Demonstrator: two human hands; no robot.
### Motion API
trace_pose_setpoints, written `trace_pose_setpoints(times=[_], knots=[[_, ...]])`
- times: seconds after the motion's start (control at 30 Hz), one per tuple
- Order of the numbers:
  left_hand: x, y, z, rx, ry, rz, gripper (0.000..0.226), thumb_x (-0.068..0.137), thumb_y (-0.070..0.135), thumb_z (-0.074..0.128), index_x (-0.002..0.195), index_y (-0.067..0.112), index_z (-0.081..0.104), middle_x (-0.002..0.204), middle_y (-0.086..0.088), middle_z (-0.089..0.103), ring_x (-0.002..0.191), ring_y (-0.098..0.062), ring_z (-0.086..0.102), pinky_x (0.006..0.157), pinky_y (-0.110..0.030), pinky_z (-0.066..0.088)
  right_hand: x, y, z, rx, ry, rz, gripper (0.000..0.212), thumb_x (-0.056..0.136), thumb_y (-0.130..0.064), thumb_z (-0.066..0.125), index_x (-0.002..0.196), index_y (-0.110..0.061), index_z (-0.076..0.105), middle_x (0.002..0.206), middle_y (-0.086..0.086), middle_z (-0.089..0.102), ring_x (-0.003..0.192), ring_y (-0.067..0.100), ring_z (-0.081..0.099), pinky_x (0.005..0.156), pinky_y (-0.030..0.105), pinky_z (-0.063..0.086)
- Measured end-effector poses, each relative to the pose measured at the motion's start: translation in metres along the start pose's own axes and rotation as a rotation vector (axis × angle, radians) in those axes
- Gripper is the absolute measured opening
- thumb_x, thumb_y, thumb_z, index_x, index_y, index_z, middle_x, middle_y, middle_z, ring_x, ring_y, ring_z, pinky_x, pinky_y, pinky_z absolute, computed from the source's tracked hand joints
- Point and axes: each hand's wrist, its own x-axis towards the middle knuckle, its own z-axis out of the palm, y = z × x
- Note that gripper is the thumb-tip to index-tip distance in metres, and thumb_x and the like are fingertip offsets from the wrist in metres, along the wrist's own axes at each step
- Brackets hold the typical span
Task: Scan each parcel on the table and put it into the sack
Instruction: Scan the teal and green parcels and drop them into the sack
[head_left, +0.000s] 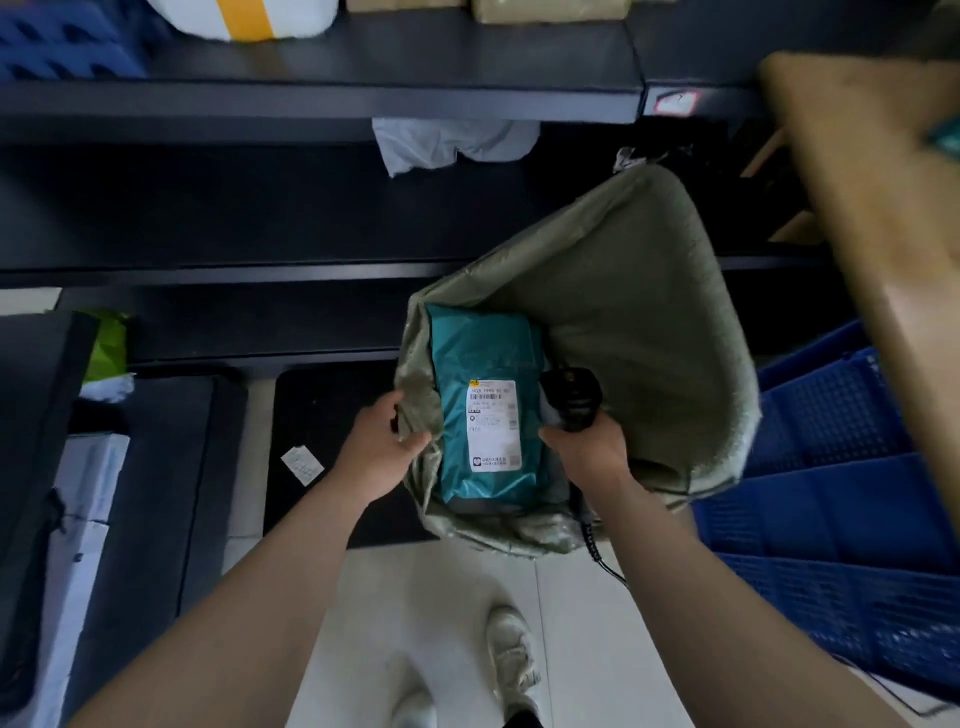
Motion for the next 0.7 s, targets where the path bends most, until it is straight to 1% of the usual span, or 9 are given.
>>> trace_pose_setpoints(times=[0.03,0.1,0.17,0.23,0.33,0.4,0.5,0.57,0.7], knots=[[-0.016,0.009,-0.006,0.068,-0.008,0.027,0.066,0.090,0.029,0.065,0.147,0.019,0.034,0.144,-0.011,0.042,0.123,-0.026,0.053,0.105,-0.044,0.043,-0.019,-0.008,-0.012,0.002,0.002,-0.017,0.040,0.075,-0.015,0.079,0.110,-0.003,0.064,0.096,0.011,0.068,0.083,0.024,0.062,0.070,0.031,0.047],[-0.051,0.032,-0.017,0.223,-0.006,0.115,0.055,0.093,0.030,0.060,0.142,0.018,0.041,0.140,-0.009,0.045,0.122,-0.025,0.053,0.103,-0.037,0.044,-0.063,-0.022,-0.039,0.031,0.012,-0.056,0.034,0.075,-0.013,0.077,0.105,-0.003,0.064,0.086,0.008,0.067,0.075,0.023,0.061,0.066,0.034,0.049],[-0.089,0.060,-0.027,0.350,-0.003,0.243,0.044,0.093,0.031,0.057,0.135,0.019,0.050,0.136,-0.005,0.051,0.118,-0.023,0.054,0.100,-0.034,0.045,-0.112,-0.035,-0.070,0.051,0.035,-0.101,0.029,0.075,-0.014,0.078,0.099,-0.007,0.064,0.083,0.007,0.068,0.073,0.022,0.062,0.067,0.035,0.051],[-0.126,0.091,-0.034,0.472,0.001,0.371,0.042,0.094,0.032,0.055,0.135,0.022,0.051,0.134,-0.001,0.054,0.119,-0.021,0.053,0.099,-0.038,0.045,-0.160,-0.044,-0.105,0.070,0.057,-0.143,0.024,0.074,-0.017,0.079,0.089,-0.014,0.061,0.081,0.003,0.068,0.074,0.020,0.063,0.065,0.031,0.050],[-0.182,0.142,-0.035,0.560,0.035,0.523,0.047,0.095,0.033,0.055,0.140,0.021,0.046,0.138,0.000,0.051,0.124,-0.020,0.049,0.102,-0.036,0.042,-0.225,-0.046,-0.164,0.078,0.060,-0.173,0.020,0.075,-0.020,0.079,0.083,-0.017,0.061,0.076,0.003,0.069,0.071,0.019,0.067,0.064,0.035,0.053],[-0.217,0.176,-0.028,0.571,0.028,0.625,0.049,0.096,0.036,0.052,0.142,0.021,0.043,0.142,0.002,0.047,0.128,-0.019,0.046,0.103,-0.036,0.041,-0.262,-0.042,-0.207,0.089,0.086,-0.197,0.017,0.077,-0.019,0.077,0.080,-0.017,0.061,0.067,-0.002,0.067,0.058,0.008,0.066,0.053,0.026,0.051],[-0.262,0.224,-0.006,0.601,0.010,0.753,0.049,0.097,0.041,0.049,0.142,0.025,0.042,0.142,0.006,0.046,0.128,-0.018,0.045,0.102,-0.038,0.044,-0.305,-0.031,-0.273,0.118,0.152,-0.186,0.018,0.078,-0.015,0.078,0.080,-0.014,0.060,0.060,0.000,0.062,0.037,-0.002,0.053,0.039,0.013,0.040],[-0.288,0.255,0.017,0.618,-0.005,0.839,0.048,0.096,0.042,0.049,0.140,0.025,0.043,0.140,0.006,0.048,0.126,-0.019,0.047,0.100,-0.039,0.045,-0.326,-0.020,-0.319,0.120,0.223,-0.173,0.022,0.076,-0.018,0.079,0.078,-0.015,0.058,0.061,0.000,0.062,0.041,0.001,0.055,0.039,0.014,0.039],[-0.329,0.312,0.075,0.632,-0.010,0.991,0.048,0.095,0.042,0.052,0.139,0.024,0.047,0.138,0.005,0.051,0.125,-0.017,0.049,0.099,-0.037,0.045,-0.349,0.013,-0.407,0.126,0.344,-0.174,0.024,0.076,-0.021,0.080,0.086,-0.017,0.058,0.068,-0.001,0.064,0.055,0.011,0.065,0.049,0.023,0.046]])
